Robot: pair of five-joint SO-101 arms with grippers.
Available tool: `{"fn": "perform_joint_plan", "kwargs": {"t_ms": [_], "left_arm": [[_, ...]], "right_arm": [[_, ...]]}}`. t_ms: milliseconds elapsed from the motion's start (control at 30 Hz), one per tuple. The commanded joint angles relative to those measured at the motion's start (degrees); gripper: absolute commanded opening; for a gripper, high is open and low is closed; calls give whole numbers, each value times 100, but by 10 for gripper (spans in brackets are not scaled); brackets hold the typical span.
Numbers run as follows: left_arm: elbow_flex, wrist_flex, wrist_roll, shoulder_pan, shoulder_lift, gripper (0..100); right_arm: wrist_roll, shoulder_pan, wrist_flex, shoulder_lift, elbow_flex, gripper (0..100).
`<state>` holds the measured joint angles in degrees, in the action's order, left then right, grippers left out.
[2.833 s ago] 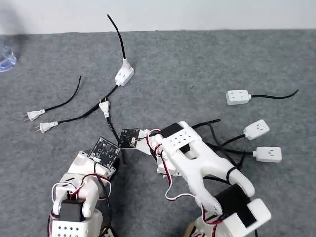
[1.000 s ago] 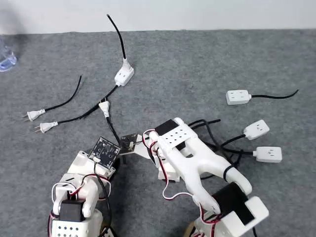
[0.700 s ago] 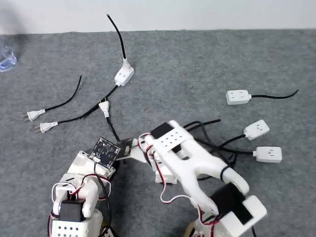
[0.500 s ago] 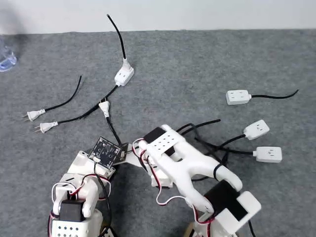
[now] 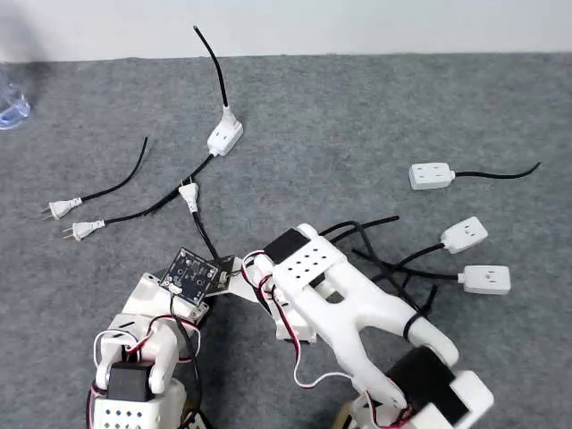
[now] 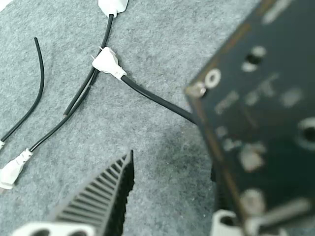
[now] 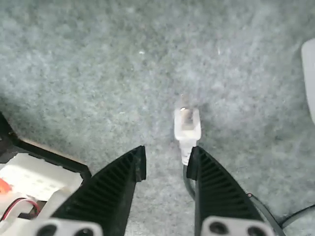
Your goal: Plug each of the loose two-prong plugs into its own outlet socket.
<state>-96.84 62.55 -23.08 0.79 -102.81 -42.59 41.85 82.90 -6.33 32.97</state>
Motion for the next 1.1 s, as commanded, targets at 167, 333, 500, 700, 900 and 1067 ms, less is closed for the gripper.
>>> {"fn": "perform_joint_plan", "kwargs": {"t_ms": [167, 333, 500, 700, 900, 1067], "left_arm": [[31, 0, 44, -35, -44, 236], [31, 0, 44, -35, -44, 236], [31, -9, 44, -35, -44, 236], [31, -9, 44, -35, -44, 236], [31, 0, 44, -35, -44, 236], [31, 0, 44, -35, -44, 236]], "right_arm": [[70, 75, -154, -66, 211, 143], [70, 75, -171, -101, 202, 143], [44, -4, -101, -110, -193, 137], [-167, -110, -180, -31, -686, 25], [-334, -488, -374, 330, -642, 9], [-580, -681, -681, 831, -686, 9]]}}
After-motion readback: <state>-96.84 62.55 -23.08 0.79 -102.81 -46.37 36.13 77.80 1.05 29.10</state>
